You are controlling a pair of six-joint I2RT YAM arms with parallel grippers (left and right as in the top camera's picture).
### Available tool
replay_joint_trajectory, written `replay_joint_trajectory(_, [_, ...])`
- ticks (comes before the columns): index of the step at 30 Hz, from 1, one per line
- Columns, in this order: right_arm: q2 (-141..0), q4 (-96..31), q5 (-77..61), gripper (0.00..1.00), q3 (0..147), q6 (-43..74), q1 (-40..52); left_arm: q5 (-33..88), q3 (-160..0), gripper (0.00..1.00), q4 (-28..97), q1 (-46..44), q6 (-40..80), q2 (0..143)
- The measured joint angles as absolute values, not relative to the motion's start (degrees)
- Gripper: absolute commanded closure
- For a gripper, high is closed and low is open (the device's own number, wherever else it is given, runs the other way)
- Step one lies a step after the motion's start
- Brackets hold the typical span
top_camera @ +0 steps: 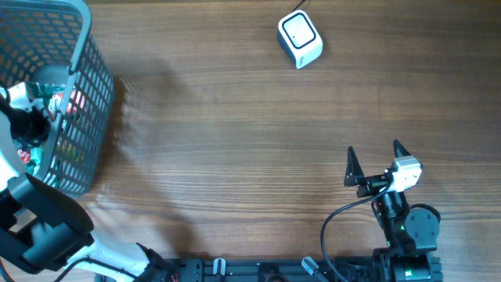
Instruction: Scan the item barcode
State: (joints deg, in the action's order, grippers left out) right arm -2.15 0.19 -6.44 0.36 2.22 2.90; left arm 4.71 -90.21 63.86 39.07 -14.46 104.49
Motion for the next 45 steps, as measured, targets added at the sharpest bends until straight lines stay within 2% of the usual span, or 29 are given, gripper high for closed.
replay_joint_trajectory(8, [-2.2,0.2,-6.4,0.0,0.4,2.2,2.9,5.1,-95.5,0.66,62.2,39.1,-14.3,99.1])
replay_joint_trajectory(12, [-2.2,0.2,-6.4,0.0,0.4,2.2,2.9,6.8,-104.5,0.67,59.0,39.1,-13.8,94.5])
replay_joint_trajectory(19, [-2.2,0.2,-6.4,0.0,0.4,2.2,2.9,12.3,-116.9,0.69,53.7,37.1,-4.3,86.2])
replay_joint_trajectory(26, [-2.2,0.2,-6.5,0.0,0.4,2.2,2.9,13.2,-117.6,0.69,51.6,24.4,-0.7,82.5])
replay_joint_trajectory(32, [-2.2,0.2,-6.4,0.0,0.4,2.2,2.9,10.9,-117.8,0.69,55.6,6.3,0.3,79.4])
replay_joint_trajectory(33, [-2.2,0.2,-6.4,0.0,0.4,2.2,2.9,10.8,-117.9,0.67,58.3,1.1,0.4,79.3])
replay_joint_trajectory(35, [-2.2,0.2,-6.4,0.0,0.4,2.2,2.9,9.0,-118.0,0.64,61.6,-3.5,0.4,79.6])
replay_joint_trajectory(36, [-2.3,0.2,-6.5,0.0,0.4,2.2,2.9,7.2,-118.0,0.59,64.8,-6.7,0.4,80.1])
replay_joint_trajectory(37, [-2.3,0.2,-6.4,0.0,0.4,2.2,2.9,6.3,-118.0,0.5,66.7,-8.8,0.4,80.7])
replay_joint_trajectory(39, [-2.3,0.2,-6.4,0.0,0.4,2.2,2.9,4.9,-118.0,0.21,71.0,-11.8,0.8,82.7])
replay_joint_trajectory(41, [-2.3,0.2,-6.4,0.0,0.4,2.2,2.9,3.9,-118.0,0.0,75.0,-12.3,2.1,84.8])
replay_joint_trajectory(45, [-2.3,0.2,-6.4,0.0,0.4,2.2,2.9,3.4,-117.2,0.0,80.0,-12.4,6.7,89.6])
